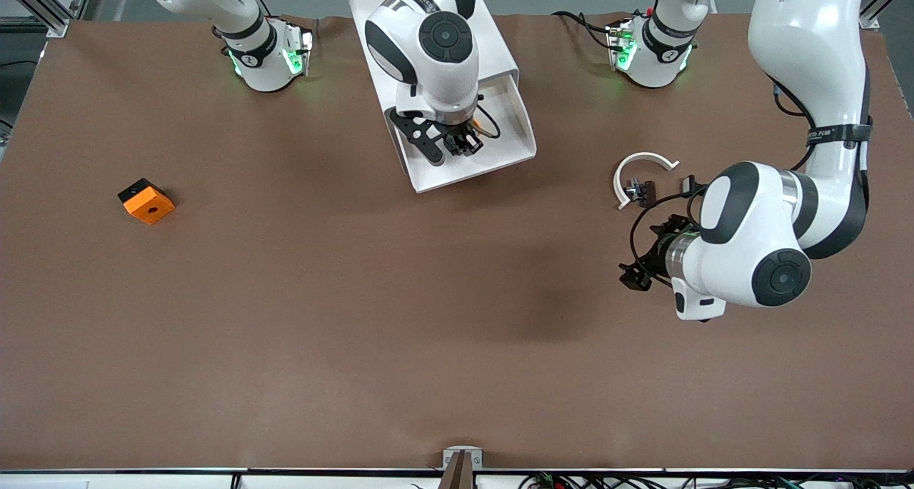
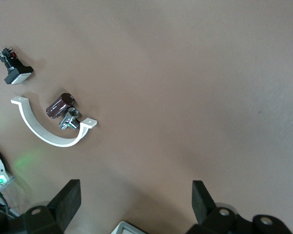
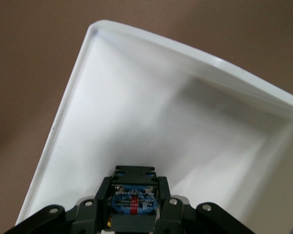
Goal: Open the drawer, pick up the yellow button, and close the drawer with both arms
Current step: 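Lift the button out with the right gripper while the left gripper reaches the drawer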
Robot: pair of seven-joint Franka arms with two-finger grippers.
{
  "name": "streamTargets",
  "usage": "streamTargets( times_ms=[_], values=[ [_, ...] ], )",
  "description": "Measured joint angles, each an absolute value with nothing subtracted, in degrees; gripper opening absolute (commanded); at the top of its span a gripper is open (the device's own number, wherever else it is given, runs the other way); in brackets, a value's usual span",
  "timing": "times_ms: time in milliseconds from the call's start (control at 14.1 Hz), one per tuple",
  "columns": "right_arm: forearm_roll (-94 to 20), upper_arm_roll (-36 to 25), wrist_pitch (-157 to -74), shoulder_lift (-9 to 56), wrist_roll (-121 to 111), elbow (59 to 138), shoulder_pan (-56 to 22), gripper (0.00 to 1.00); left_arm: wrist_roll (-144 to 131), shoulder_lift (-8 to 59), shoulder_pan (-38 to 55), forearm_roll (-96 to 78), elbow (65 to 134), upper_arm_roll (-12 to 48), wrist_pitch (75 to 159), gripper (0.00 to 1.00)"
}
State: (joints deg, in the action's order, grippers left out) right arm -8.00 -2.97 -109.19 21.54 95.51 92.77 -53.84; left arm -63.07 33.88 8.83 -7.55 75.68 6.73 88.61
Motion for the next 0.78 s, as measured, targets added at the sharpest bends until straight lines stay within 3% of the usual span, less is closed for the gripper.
streamTargets(
  times_ms=[213,425,780],
  values=[
    [-7.74,-2.97,-109.22,21.54,95.51,92.63,-53.86,0.19,-62.7,32.19,9.0,-4.92,78.48,9.7,88.96,1.0],
    [-7.7,-3.27,-108.43,21.53,95.53,90.99,-53.85,0.18,-62.34,28.77,9.19,-2.79,85.92,14.06,95.76,1.0],
    [-7.57,-4.51,-91.31,20.38,90.61,81.0,-50.18,0.16,-57.92,22.03,9.19,-2.62,99.47,19.33,106.63,1.0]
  ],
)
